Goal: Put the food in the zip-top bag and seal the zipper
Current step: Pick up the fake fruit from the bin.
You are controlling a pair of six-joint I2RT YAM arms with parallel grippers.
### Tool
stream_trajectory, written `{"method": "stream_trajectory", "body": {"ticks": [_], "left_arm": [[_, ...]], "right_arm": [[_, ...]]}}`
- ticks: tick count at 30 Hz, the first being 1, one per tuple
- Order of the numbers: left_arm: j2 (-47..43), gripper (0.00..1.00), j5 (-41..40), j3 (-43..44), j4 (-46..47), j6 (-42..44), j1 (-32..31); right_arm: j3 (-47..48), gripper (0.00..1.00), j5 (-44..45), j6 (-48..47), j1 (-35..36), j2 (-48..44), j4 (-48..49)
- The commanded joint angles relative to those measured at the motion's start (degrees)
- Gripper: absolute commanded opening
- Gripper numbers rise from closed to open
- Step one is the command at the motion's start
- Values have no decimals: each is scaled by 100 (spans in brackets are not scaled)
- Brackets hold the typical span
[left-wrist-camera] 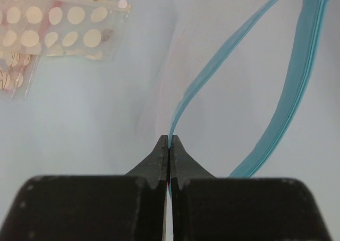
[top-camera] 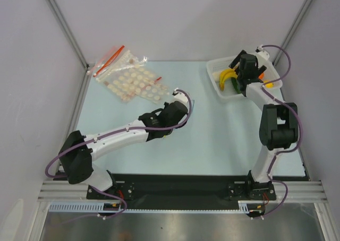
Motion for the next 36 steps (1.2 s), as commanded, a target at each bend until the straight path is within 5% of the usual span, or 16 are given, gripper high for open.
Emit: {"method": "stream_trajectory", "body": {"ticks": [1,12,23,28,32,36], "left_arm": [[-316,0,3,56,83,-121,-29],[-122,0,-23,232,-84,-156,-292],[-79,0,-182,267,-127,-200,-371],[-52,0,-278,267,-119,-209,-371],[-26,0,-278,302,-154,-209,-371],[-26,0,-331,293,-163,-200,-371]], "right_arm": [[534,98,690,-236,-53,583,225],[3002,100,1595,-219,-168,2526,-1197],[3883,97,1210,528,-440,3370,-1946],[3656,66,314,1196,-888,3424,-2009],[3076,27,383,969,-880,3046,-1324],[2742,6,471,600,-810,2598,-1042]]}}
